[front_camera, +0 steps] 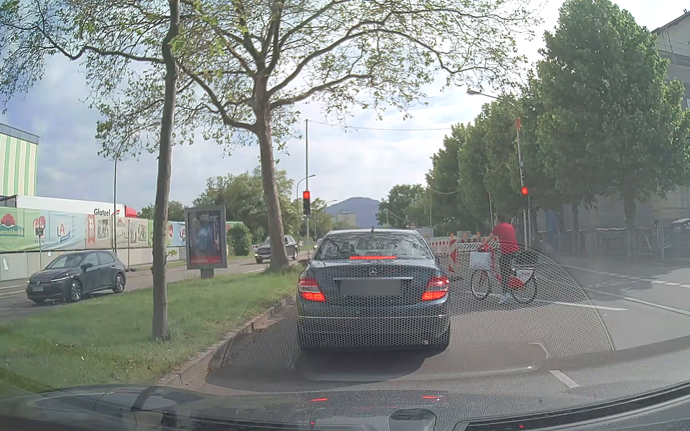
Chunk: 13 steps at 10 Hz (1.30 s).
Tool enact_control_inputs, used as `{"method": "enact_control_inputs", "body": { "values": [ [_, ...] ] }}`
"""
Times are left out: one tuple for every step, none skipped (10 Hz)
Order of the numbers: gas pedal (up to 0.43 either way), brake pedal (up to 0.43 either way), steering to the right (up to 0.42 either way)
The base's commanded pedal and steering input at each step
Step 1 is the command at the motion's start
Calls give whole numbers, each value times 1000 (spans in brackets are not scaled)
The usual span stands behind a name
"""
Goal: Follow the waypoints while adhering to traffic rules and regulations
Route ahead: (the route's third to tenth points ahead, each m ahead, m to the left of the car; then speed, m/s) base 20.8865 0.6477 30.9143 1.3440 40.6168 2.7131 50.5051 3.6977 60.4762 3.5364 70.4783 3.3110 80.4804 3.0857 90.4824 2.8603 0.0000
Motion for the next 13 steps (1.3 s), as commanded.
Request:
{"method": "enact_control_inputs", "body": {
  "values": [
    [0, 207, -1],
    [0, 207, -1],
    [0, 207, -1],
    [0, 207, -1],
    [0, 213, -1],
    [0, 207, -1],
    [0, 213, -1],
    [0, 207, -1],
    [0, 207, -1],
    [0, 213, -1],
    [0, 207, -1],
    [0, 207, -1],
    [0, 213, -1]
  ]
}}
